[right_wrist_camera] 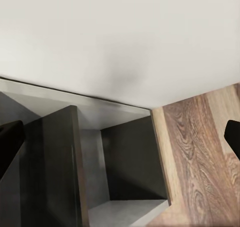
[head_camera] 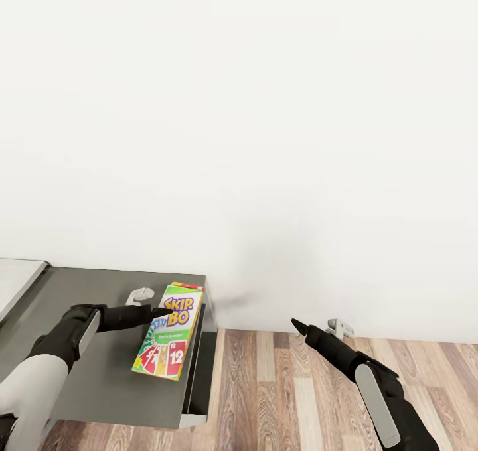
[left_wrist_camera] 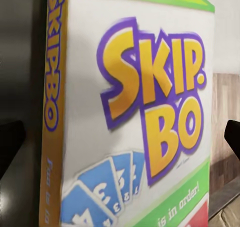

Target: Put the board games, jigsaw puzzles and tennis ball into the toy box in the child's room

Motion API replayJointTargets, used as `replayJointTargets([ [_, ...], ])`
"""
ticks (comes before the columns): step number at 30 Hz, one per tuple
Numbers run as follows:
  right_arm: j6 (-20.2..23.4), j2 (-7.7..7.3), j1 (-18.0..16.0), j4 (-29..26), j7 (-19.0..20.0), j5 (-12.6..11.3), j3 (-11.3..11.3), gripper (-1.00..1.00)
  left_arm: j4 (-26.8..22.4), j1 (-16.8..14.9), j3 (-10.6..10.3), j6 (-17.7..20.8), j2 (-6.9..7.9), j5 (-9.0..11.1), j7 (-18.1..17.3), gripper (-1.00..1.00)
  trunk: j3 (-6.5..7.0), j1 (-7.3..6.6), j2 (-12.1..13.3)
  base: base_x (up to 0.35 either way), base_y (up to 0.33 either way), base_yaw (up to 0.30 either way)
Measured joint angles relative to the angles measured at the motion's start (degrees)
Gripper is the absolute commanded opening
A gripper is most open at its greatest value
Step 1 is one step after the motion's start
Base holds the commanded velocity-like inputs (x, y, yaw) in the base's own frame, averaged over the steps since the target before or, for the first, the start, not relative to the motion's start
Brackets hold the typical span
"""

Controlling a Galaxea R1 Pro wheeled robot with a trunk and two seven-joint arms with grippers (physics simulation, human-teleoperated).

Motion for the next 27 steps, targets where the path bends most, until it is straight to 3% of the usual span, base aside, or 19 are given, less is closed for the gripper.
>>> replayJointTargets([
  [9,0.0,0.0,0.0,0.1,0.0,0.0,0.0,1.0,0.0,0.0,-0.5,-0.1,0.03,-0.1,-2.7,1.0,0.0,0.0,0.0,0.0,0.0,0.0],
  [13,0.0,0.01,0.0,0.1,0.0,0.0,0.0,1.0,0.0,0.0,-4.4,-0.1,0.17,-0.5,-3.8,1.0,0.0,0.0,0.0,0.0,0.0,0.0],
  [16,0.0,0.0,0.0,0.1,0.1,0.0,0.0,1.0,0.1,0.0,-5.7,-0.2,0.18,-0.4,-4.0,1.0,0.0,0.0,0.0,0.0,0.0,0.0],
  [27,0.0,0.0,0.0,0.1,0.2,0.0,0.0,1.0,0.1,0.0,-6.2,-0.2,0.2,-0.3,-4.1,1.0,0.0,0.0,0.0,0.0,0.0,0.0],
])
